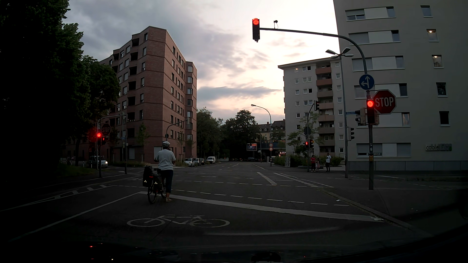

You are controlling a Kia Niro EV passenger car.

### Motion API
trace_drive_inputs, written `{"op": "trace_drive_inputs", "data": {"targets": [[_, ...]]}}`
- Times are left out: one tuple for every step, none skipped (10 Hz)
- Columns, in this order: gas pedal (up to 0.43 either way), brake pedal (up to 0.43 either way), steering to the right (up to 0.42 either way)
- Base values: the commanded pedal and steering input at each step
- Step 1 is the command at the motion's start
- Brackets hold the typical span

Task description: Follow the waypoints while adhering to traffic rules and regulations

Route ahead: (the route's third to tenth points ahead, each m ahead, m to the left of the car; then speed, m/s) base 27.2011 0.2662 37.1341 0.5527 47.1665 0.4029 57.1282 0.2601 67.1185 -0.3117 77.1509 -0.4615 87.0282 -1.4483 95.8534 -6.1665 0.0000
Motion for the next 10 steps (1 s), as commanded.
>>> {"op": "trace_drive_inputs", "data": {"targets": [[0.000,0.226,-0.008],[0.000,0.226,-0.008],[0.000,0.226,-0.008],[0.000,0.226,-0.008],[0.000,0.226,-0.008],[0.000,0.226,-0.008],[0.000,0.226,-0.008],[0.000,0.220,-0.008],[0.000,0.220,-0.008],[0.000,0.220,-0.008]]}}
